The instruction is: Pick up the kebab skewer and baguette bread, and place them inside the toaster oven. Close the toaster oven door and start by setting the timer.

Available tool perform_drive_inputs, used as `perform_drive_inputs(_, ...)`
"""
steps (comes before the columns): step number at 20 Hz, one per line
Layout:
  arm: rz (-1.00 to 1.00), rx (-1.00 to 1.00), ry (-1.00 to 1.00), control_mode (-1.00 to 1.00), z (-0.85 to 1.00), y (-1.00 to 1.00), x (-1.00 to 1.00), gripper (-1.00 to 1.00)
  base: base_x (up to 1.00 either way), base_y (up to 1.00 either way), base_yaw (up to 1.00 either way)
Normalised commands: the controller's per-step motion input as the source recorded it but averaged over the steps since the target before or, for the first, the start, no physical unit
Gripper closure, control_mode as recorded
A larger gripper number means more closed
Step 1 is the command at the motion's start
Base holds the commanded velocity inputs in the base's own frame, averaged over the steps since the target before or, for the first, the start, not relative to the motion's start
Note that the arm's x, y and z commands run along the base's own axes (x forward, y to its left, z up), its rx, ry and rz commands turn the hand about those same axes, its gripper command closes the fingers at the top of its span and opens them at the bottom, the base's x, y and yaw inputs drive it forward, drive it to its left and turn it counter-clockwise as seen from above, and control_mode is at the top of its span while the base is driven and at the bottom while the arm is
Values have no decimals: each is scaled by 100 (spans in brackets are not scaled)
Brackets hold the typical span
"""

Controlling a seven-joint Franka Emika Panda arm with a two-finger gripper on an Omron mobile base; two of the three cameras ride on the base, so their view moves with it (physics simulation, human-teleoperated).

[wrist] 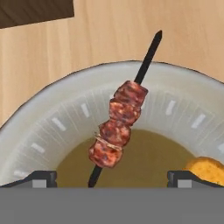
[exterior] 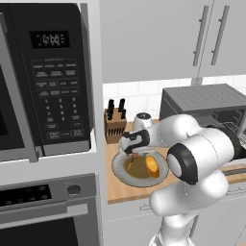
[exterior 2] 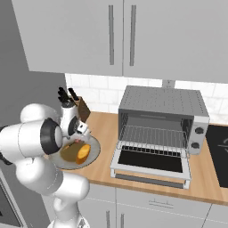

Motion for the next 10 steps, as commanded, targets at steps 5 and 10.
perform_drive_inputs(5,-5,0,0,-100,-3,0,40,-100,0,0,0)
perform_drive_inputs(10,-3,0,0,-100,-24,0,12,-100,0,0,0)
